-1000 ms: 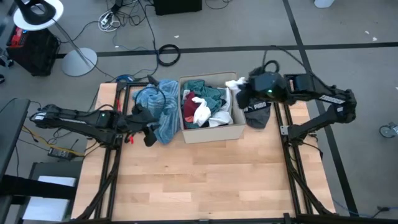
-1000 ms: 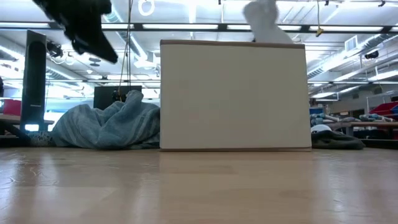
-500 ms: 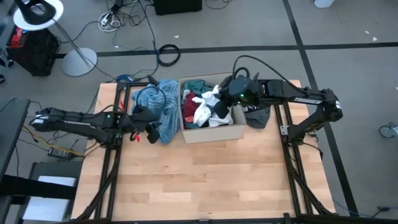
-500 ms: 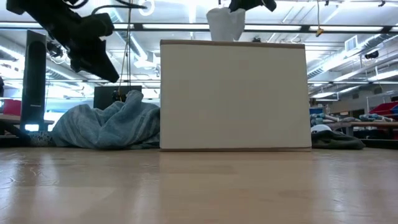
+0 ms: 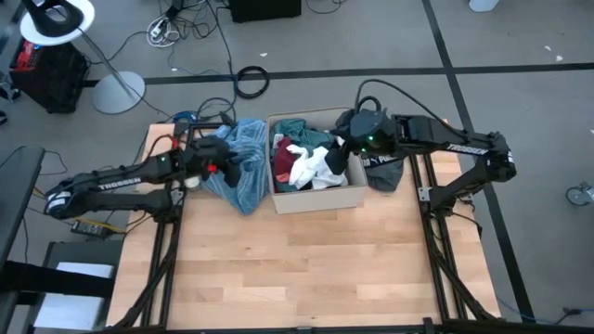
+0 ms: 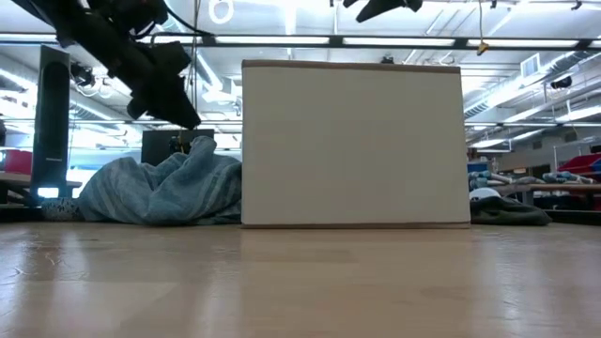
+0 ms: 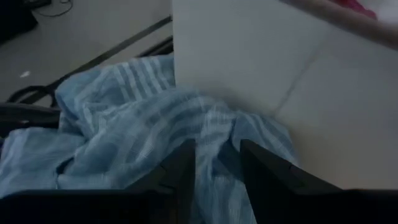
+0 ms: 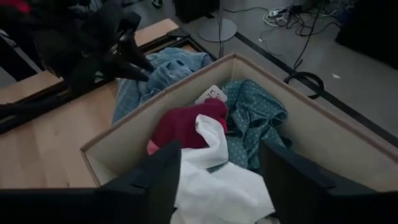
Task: Sort clothes
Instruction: Put the blue towel into the bin
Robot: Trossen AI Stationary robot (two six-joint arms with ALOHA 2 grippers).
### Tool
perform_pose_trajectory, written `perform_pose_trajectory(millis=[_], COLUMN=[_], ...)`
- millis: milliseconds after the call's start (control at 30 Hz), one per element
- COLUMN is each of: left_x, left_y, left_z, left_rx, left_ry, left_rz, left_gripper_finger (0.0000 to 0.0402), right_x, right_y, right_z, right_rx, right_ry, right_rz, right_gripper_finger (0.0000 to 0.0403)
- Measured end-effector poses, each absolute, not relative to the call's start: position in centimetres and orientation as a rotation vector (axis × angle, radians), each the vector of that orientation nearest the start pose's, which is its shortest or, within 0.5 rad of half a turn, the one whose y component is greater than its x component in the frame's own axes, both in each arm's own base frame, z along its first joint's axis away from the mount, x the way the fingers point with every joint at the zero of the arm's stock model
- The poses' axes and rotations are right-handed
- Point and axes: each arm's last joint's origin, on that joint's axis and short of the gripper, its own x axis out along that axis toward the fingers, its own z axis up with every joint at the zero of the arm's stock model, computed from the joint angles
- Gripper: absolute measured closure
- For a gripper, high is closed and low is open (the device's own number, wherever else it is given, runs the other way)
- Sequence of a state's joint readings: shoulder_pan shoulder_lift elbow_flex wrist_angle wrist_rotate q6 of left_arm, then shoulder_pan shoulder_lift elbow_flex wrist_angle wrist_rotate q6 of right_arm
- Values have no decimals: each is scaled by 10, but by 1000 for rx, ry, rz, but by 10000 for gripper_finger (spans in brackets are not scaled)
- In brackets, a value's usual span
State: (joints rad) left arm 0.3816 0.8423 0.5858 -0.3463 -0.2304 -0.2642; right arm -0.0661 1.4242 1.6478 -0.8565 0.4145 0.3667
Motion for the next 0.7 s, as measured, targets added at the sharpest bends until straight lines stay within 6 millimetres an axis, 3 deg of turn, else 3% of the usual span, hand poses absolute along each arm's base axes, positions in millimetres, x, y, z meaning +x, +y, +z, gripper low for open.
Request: perform_pose_trajectory(millis=[333, 567, 700], left_x=[165, 172, 180], left_y=[91, 105, 111], left_z=[228, 207, 188], left_rx=[-345, -340, -374], left_ry=[607, 737, 834], left_rz=[658, 710, 727], left_gripper_finger=[244, 195, 187], right_x=[279, 275, 267], right_y=[-28, -28, -29], right_z=[419, 414, 410], right_rx=[249, 234, 258], right_ry=[580, 654, 712], right_rz=[-522, -531, -600], right_gripper_finger=[128, 125, 131])
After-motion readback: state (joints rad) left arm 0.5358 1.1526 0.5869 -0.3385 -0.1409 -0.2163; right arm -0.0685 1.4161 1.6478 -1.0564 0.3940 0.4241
